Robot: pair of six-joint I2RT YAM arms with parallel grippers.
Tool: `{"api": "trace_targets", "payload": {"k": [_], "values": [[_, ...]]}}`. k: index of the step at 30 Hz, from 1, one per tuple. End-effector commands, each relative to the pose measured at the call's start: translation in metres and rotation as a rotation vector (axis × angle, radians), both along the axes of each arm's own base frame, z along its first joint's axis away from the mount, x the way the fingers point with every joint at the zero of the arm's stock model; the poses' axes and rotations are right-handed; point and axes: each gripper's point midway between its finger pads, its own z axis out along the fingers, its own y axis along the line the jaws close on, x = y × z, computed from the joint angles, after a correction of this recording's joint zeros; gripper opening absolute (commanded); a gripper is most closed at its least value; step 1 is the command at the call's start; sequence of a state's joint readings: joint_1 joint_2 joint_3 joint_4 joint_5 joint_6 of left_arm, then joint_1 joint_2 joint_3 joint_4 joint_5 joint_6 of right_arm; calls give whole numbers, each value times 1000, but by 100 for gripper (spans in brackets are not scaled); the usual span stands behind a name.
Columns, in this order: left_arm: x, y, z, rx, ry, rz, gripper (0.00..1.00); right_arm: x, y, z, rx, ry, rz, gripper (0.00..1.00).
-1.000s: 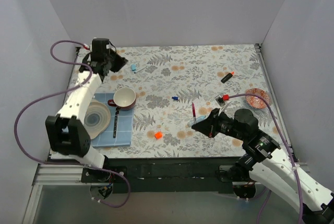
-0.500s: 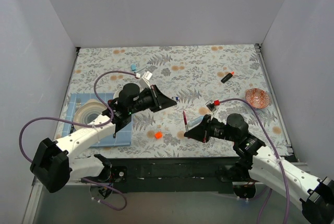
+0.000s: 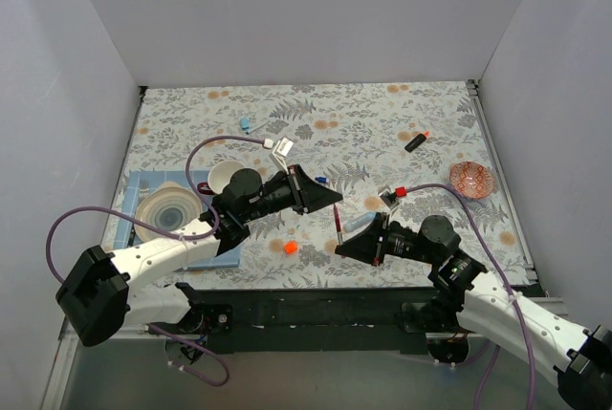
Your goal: Insert the pens into the pen caps
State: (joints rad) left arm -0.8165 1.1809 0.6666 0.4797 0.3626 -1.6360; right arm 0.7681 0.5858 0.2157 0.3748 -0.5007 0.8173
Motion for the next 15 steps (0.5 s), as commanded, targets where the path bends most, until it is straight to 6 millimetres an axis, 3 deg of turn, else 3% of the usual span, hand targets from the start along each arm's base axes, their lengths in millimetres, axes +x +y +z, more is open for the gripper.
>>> {"api": "trace_targets", "payload": {"k": [1, 15], "values": [[6, -3, 9, -10, -60, 23, 0, -3, 1, 20, 66, -51, 10, 1], [14, 2, 20, 16, -89, 79, 0, -9, -8, 7, 29, -32, -3, 1]]}}
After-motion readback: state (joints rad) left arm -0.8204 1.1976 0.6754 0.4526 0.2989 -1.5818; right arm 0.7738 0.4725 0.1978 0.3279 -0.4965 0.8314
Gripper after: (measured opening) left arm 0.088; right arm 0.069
